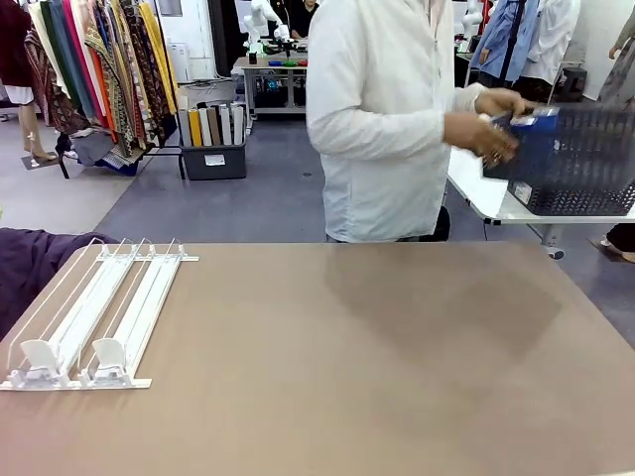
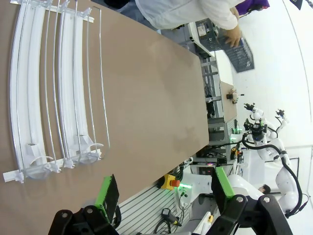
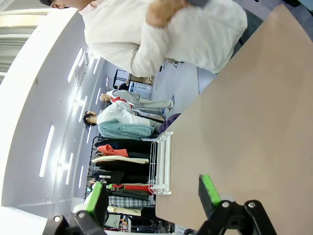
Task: Retrieve and store the cans from the dispenser.
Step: Pick up one can from the Automatic Can Dispenser and place it in the middle of the table.
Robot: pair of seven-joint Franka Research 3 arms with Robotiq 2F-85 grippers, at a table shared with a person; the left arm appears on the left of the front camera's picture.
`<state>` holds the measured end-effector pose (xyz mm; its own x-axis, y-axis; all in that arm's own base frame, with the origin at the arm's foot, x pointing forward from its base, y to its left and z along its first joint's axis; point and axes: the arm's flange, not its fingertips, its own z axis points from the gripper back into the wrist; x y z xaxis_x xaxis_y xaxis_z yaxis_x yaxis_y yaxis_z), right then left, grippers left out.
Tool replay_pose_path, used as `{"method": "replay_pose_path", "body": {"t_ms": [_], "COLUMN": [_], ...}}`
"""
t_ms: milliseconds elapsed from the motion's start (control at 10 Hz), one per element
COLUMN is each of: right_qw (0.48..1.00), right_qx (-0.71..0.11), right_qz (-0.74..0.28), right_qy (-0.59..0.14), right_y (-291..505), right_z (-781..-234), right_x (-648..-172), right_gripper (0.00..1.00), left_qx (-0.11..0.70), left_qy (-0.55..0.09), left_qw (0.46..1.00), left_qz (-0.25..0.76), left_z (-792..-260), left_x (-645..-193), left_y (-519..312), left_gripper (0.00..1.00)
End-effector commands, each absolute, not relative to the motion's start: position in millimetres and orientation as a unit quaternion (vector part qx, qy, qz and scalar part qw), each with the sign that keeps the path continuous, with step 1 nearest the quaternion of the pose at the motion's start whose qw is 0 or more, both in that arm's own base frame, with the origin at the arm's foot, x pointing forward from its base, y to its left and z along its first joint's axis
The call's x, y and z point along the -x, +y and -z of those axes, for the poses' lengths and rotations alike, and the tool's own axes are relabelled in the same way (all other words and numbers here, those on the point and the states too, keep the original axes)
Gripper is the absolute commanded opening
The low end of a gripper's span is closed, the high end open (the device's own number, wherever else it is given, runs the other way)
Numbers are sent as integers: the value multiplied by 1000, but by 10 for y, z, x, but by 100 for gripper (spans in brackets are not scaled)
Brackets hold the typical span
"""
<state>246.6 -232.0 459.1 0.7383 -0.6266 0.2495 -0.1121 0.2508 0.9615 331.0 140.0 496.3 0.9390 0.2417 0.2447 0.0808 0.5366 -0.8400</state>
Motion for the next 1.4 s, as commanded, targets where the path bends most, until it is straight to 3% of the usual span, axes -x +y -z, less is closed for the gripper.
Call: {"method": "replay_pose_path", "body": {"t_ms": [0, 1300], "right_qw": [716, 716], "right_qx": [-592, -592], "right_qz": [175, 175], "right_qy": [-327, -327], "right_y": [-2314, -2314], "right_z": [-4635, -4635], "right_x": [-2503, -2503], "right_gripper": [100, 100], "left_qx": [489, 489], "left_qy": [-173, -173], "left_qw": [854, 854], "left_qz": [-46, -46], "left_z": [-4978, -4978], "left_x": [-3310, -3310], "left_y": [1400, 1400], "left_gripper": [100, 100]}}
